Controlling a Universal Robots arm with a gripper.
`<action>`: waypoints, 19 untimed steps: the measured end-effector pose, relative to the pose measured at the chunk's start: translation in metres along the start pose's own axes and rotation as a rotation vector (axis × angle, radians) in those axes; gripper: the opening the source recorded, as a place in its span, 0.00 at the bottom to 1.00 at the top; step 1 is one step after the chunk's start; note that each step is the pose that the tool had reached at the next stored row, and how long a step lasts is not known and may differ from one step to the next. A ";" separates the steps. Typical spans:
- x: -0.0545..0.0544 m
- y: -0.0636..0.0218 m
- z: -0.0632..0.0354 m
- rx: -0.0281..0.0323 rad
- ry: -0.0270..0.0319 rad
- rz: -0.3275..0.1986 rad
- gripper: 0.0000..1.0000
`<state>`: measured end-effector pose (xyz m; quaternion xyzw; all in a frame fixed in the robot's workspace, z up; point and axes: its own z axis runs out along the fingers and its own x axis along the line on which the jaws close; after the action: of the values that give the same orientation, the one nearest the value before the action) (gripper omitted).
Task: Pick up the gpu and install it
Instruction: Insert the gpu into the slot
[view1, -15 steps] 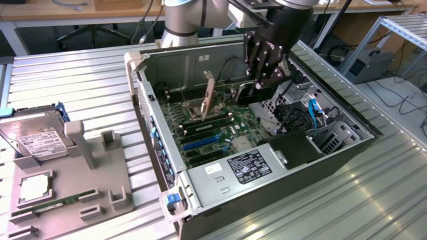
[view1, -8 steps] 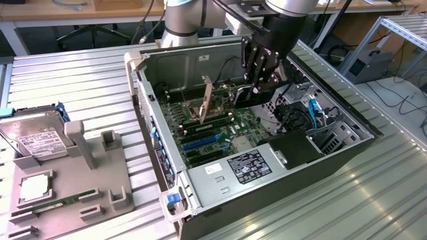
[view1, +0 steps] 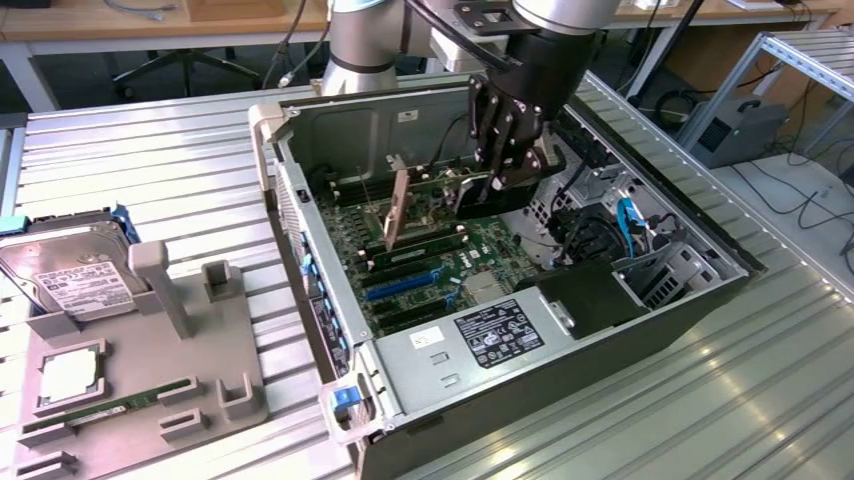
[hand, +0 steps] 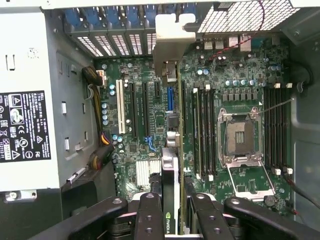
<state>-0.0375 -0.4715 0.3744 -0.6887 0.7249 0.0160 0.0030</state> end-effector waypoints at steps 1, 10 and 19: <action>0.000 0.0001 0.0000 0.0000 0.0001 0.000 0.27; 0.000 0.0046 0.0001 0.0000 0.0000 0.000 0.27; 0.000 0.0141 0.0008 0.0000 0.0000 0.001 0.27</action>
<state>-0.0516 -0.4712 0.3738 -0.6883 0.7252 0.0159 0.0030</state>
